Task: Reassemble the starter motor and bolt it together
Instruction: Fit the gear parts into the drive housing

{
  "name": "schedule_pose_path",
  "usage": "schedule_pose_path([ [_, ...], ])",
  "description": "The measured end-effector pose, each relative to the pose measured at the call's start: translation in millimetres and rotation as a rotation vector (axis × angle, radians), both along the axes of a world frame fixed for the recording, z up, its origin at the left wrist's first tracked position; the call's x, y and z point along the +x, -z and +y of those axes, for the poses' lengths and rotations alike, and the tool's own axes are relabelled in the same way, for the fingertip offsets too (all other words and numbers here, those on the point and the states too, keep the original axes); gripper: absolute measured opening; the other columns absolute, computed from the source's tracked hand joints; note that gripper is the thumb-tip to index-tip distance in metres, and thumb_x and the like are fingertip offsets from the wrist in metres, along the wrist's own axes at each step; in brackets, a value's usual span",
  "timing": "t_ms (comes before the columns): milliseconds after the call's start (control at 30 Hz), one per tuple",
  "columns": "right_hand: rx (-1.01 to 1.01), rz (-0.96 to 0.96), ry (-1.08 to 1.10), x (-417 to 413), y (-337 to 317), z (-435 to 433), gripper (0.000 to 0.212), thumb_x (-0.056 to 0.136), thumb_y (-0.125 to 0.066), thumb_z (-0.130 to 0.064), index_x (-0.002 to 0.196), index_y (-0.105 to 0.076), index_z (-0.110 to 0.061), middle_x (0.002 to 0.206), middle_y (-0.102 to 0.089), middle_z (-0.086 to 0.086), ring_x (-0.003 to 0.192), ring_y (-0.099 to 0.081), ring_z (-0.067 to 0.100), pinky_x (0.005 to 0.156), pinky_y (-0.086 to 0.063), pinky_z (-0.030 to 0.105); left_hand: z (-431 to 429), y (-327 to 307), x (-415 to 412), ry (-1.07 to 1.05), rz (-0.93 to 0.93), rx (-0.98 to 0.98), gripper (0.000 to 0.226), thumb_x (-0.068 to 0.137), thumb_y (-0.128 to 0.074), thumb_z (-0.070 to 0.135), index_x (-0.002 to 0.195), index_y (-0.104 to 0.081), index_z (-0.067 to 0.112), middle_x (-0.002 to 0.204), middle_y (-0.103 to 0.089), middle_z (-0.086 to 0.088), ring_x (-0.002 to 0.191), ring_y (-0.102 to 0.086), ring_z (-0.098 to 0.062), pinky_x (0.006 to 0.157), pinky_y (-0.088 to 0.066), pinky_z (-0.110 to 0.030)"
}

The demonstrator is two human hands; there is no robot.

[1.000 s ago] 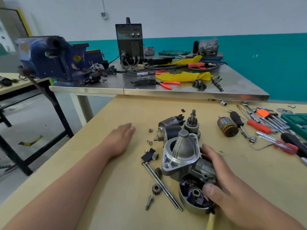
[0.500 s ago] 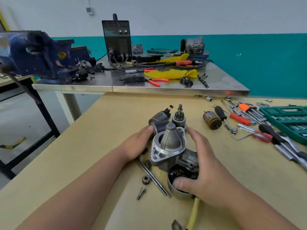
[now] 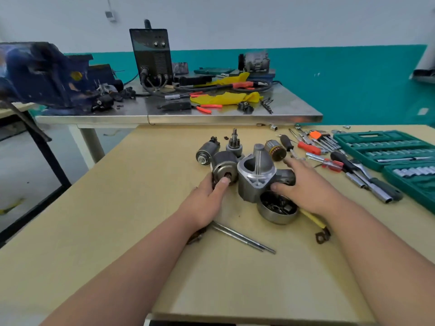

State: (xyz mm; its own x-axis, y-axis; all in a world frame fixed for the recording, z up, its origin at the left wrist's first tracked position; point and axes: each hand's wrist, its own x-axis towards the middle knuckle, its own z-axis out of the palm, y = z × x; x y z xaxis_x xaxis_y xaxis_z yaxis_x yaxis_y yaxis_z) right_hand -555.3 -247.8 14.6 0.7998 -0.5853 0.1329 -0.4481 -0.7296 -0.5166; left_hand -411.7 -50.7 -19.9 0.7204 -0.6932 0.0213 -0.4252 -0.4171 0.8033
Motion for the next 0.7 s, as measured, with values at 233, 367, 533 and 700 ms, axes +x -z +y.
schedule_pose_path([
  [233, 0.103, -0.199, -0.053, -1, -17, 13, 0.098, 0.068, -0.057, -0.074, 0.149, -0.023, -0.03, 0.153, -0.035, -0.007, 0.135, -0.038, 0.014, 0.101, -0.034, 0.034, 32, 1, -28, 0.293, -0.62, 0.218, 0.102, 0.068, -0.035, 0.087, 0.154, -0.01, 0.037, 0.162, 0.005, 0.017, 0.148, 0.01, -0.007, 0.123, -0.001, -0.041],
  [367, 0.012, -0.074, -0.032, 37, -29, 24, 0.093, 0.07, -0.051, -0.078, 0.144, -0.028, -0.027, 0.141, -0.046, -0.001, 0.119, -0.05, 0.02, 0.088, -0.043, 0.034, 12, 9, -25, 0.178, -0.593, 0.272, 0.093, 0.079, -0.05, 0.076, 0.153, -0.022, 0.028, 0.162, -0.012, 0.003, 0.149, -0.003, -0.018, 0.122, -0.007, -0.037],
  [533, -0.101, -0.227, 0.138, 58, -25, 15, 0.033, 0.095, -0.046, -0.043, 0.118, -0.053, -0.02, 0.09, -0.06, -0.006, 0.078, -0.057, 0.014, 0.067, -0.048, 0.034, -6, -12, -9, -0.123, -0.557, -0.078, 0.048, 0.089, -0.061, 0.046, 0.13, -0.058, 0.02, 0.131, -0.052, 0.002, 0.128, -0.043, -0.017, 0.106, -0.033, -0.028],
  [700, 0.649, -0.973, 0.392, 43, -59, -8, 0.016, 0.093, -0.048, -0.029, 0.089, -0.057, -0.015, 0.084, -0.061, 0.01, 0.076, -0.062, 0.027, 0.065, -0.048, 0.034, 13, -46, -14, -0.127, -0.233, -0.381, 0.027, 0.08, -0.065, 0.049, 0.105, -0.058, 0.044, 0.106, -0.062, 0.023, 0.1, -0.057, 0.009, 0.089, -0.048, -0.021],
])
